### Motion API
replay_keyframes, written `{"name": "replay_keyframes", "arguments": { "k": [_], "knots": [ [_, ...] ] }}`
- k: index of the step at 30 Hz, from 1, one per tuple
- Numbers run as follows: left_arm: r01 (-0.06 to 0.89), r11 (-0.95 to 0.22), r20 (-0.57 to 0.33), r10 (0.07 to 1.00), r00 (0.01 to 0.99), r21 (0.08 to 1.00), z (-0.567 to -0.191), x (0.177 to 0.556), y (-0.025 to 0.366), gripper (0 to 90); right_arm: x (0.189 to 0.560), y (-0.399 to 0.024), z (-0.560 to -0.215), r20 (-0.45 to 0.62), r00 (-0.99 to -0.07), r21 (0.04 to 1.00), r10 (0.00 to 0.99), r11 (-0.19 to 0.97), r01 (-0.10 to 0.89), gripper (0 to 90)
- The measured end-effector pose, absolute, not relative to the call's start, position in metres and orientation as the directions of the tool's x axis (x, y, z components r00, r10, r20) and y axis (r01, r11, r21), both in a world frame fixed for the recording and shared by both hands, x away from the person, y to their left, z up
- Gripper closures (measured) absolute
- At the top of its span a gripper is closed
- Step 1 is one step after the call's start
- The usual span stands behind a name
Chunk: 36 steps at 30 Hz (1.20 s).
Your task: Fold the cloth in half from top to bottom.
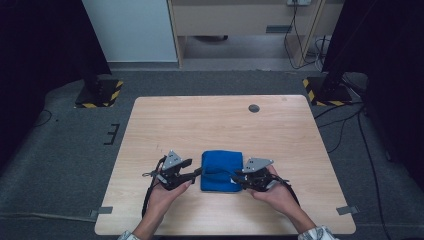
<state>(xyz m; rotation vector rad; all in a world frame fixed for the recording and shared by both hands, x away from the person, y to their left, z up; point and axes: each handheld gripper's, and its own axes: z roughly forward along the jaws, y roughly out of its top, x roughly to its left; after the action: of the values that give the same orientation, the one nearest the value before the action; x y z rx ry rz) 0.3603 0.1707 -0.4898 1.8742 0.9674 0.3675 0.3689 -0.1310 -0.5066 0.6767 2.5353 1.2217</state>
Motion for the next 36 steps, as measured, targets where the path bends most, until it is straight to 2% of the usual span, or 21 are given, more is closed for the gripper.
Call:
{"name": "replay_keyframes", "arguments": {
  "k": [5, 16, 20, 29, 32, 36],
  "knots": [
    [0.456, -0.231, -0.119, 0.778, 0.617, 0.859, -0.494, 0.369, 0.169, 36.9, 0.364, -0.134, -0.507, -0.014, -0.872, 0.776, 0.49, 0.555, 0.3, 59.4],
    [0.433, -0.22, -0.111, 0.777, 0.619, 0.874, -0.496, 0.373, 0.162, 29.5, 0.364, -0.135, -0.499, 0.036, -0.855, 0.812, 0.517, 0.484, 0.326, 35.5],
    [0.43, -0.261, -0.087, 0.765, 0.638, 0.864, -0.5, 0.372, 0.156, 28.0, 0.367, -0.139, -0.494, 0.044, -0.843, 0.831, 0.537, 0.449, 0.329, 32.7],
    [0.463, -0.38, -0.027, 0.749, 0.662, 0.801, -0.516, 0.366, 0.147, 28.2, 0.383, -0.156, -0.49, 0.057, -0.761, 0.86, 0.647, 0.355, 0.366, 25.4],
    [0.466, -0.389, -0.024, 0.747, 0.665, 0.795, -0.517, 0.365, 0.147, 27.0, 0.387, -0.159, -0.491, 0.062, -0.736, 0.861, 0.674, 0.338, 0.381, 20.7],
    [0.476, -0.353, -0.047, 0.762, 0.645, 0.806, -0.514, 0.368, 0.148, 20.6, 0.393, -0.163, -0.494, 0.055, -0.711, 0.857, 0.701, 0.332, 0.394, 15.6]
  ]
}}
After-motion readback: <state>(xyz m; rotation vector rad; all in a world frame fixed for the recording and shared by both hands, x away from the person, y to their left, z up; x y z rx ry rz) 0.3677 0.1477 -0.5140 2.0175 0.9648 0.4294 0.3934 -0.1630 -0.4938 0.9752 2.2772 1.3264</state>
